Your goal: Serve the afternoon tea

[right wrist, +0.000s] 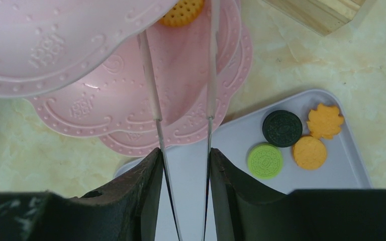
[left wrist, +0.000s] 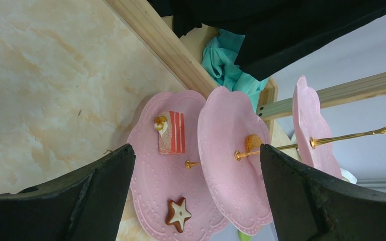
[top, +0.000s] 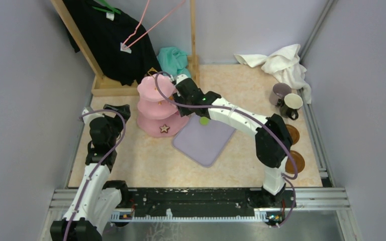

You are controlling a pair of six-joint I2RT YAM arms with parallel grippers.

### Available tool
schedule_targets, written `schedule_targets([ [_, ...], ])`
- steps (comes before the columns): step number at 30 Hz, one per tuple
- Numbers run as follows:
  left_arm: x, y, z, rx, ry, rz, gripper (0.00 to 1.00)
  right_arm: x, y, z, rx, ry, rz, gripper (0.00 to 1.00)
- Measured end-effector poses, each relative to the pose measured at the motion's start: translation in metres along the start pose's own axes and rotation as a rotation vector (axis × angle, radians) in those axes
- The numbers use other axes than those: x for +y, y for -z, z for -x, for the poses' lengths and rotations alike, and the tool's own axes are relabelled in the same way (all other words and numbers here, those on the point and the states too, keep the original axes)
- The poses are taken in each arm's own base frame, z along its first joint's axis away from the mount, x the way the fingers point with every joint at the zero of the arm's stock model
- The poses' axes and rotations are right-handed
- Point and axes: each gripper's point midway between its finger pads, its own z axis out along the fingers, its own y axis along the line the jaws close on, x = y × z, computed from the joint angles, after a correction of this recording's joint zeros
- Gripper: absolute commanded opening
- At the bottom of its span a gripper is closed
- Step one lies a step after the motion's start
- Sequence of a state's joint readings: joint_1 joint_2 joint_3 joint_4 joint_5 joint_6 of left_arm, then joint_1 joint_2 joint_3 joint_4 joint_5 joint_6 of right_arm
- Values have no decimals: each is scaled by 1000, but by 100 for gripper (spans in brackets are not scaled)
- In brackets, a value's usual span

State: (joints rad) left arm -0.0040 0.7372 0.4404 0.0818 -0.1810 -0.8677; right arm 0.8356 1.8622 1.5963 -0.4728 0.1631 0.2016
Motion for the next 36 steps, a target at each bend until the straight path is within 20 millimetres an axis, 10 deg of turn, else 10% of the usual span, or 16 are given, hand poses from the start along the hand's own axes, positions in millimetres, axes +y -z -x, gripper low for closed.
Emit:
schedule_targets([
  [24, 0, 0, 0, 0, 4, 0, 98, -2, 33, -15, -40, 8, 4, 30],
  [36, 0, 0, 0, 1, 4, 2, 99, -2, 81, -27, -121, 15, 13, 29],
])
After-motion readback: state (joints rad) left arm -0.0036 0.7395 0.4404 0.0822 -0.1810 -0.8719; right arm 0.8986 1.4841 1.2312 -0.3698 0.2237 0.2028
